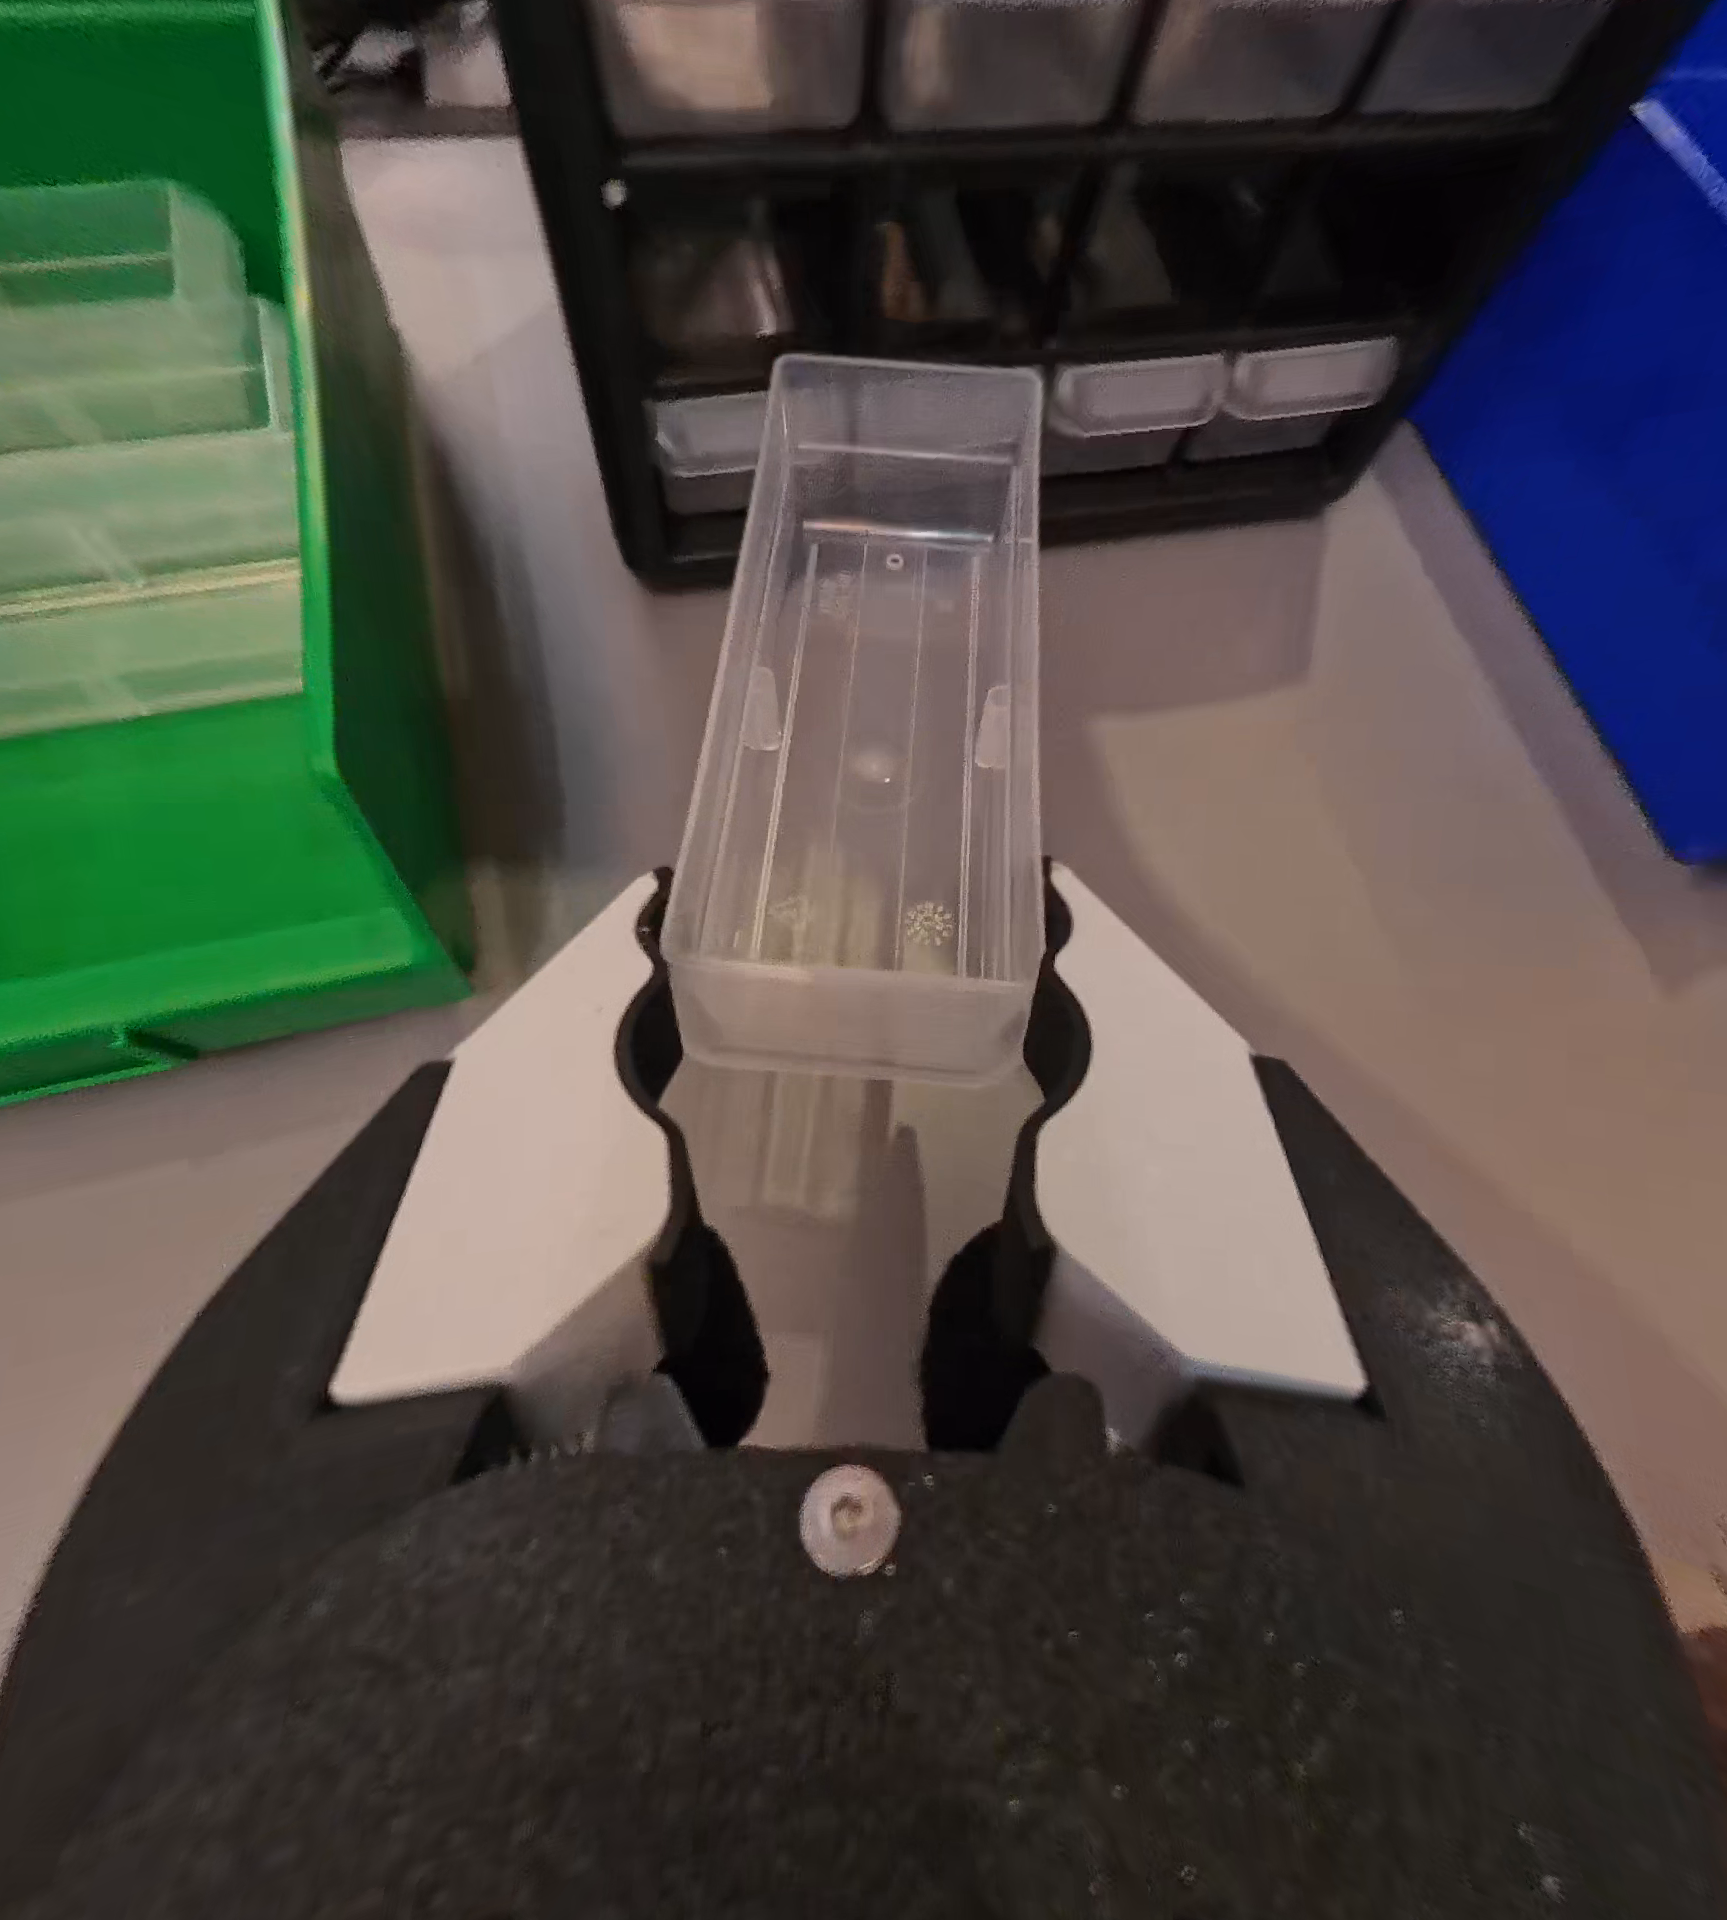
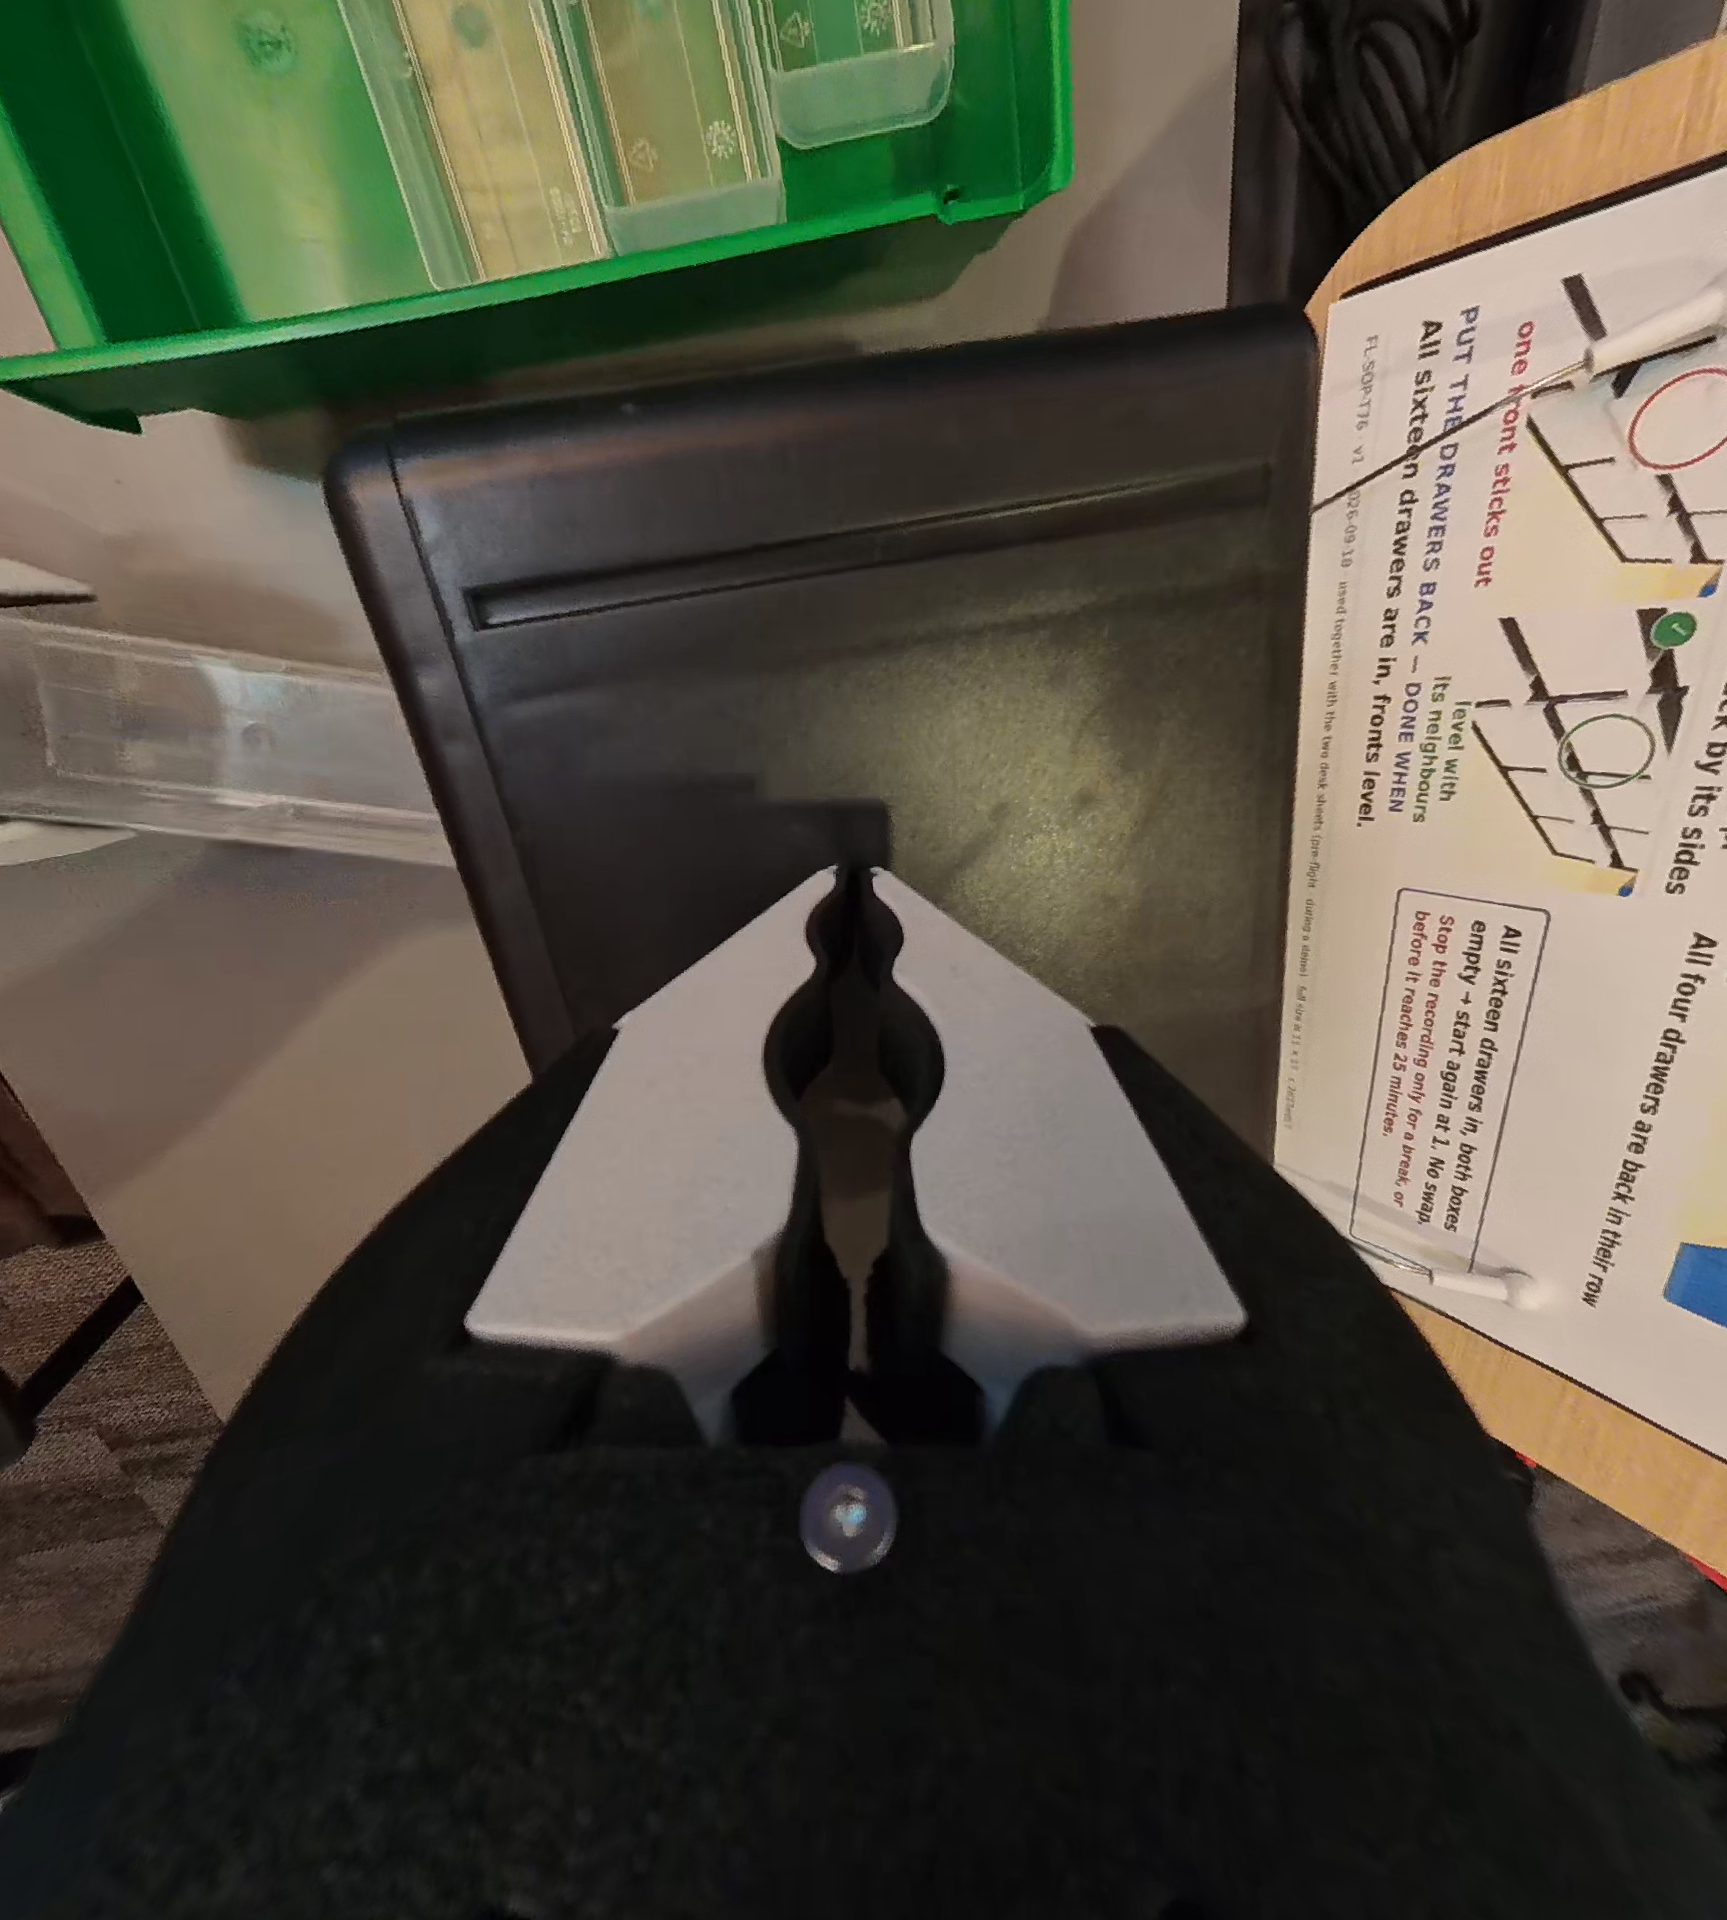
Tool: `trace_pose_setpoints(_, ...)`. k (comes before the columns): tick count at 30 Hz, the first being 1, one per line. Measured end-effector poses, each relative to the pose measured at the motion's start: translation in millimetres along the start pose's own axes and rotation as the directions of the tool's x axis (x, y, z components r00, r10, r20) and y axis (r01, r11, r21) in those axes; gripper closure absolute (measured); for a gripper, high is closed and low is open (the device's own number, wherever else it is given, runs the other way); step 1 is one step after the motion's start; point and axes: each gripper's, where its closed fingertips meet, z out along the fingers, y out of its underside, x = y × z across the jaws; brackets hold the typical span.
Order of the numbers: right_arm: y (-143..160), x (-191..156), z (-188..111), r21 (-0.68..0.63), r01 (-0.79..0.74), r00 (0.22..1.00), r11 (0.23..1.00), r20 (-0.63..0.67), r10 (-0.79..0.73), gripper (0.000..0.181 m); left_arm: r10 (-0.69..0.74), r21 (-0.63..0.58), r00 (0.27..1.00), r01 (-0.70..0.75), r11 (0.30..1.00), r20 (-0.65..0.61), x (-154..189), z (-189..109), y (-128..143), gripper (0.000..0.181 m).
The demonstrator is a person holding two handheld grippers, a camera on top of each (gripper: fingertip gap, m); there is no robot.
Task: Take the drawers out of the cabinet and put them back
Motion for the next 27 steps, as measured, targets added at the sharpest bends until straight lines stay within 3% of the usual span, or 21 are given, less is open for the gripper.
trace_pose_setpoints(5,0,0,0,-0.057,0.020,0.999,0.998,-0.032,-0.022,0.181,-0.086,0.033,0.995,0.084,0.996,0.049,-13,18,-14,0.116)
trace_pose_setpoints(16,0,3,0,-0.157,0.037,0.996,0.987,-0.076,-0.049,0.181,-0.101,0.022,0.991,0.099,0.995,0.084,-16,31,-25,0.116)
trace_pose_setpoints(27,0,3,0,-0.140,0.019,0.996,0.990,-0.082,-0.031,0.181,-0.085,0.014,0.988,0.084,0.996,0.132,-21,35,-24,0.116)
